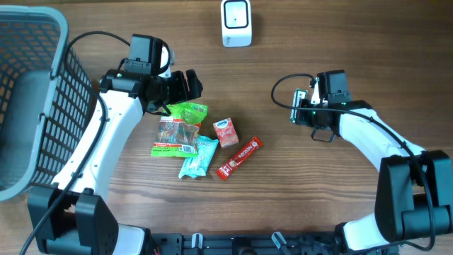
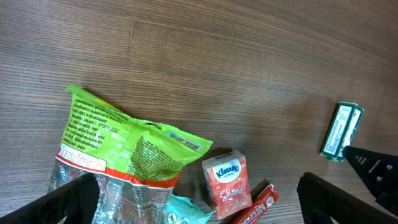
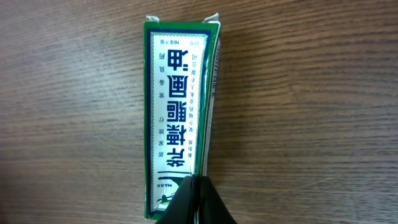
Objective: Scan the item barcode
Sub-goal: 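Carry the held box up and back toward the white scanner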
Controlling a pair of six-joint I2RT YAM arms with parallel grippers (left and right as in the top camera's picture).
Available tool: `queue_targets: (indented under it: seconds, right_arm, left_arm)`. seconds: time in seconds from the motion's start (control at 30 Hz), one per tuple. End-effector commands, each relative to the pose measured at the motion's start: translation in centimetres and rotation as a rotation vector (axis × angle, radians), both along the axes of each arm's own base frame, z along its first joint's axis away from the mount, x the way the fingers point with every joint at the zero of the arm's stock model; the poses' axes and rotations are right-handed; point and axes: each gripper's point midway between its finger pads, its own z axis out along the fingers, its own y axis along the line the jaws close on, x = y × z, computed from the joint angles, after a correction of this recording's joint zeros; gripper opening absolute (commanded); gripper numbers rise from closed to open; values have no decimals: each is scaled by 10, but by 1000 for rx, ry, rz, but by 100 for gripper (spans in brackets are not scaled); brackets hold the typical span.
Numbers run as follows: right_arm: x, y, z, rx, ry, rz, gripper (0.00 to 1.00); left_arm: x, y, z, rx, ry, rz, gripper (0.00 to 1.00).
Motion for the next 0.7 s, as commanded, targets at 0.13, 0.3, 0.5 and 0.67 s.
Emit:
queue_targets:
  seconds: [0.13, 0.3, 0.5, 0.67]
  right_arm:
    - [-4, -7, -11, -60, 13, 44, 34]
    - [16, -3, -2, -25, -69, 5, 17]
    - [21, 0, 5, -3, -96, -5, 27]
    - [25, 0, 6, 36, -97, -82, 33]
  left_arm:
    - [1, 2, 6, 5, -23, -9, 100]
    - [1, 2, 6, 5, -23, -9, 100]
    - [1, 2, 6, 5, -23, -9, 100]
    - [1, 2, 6, 5, -23, -9, 100]
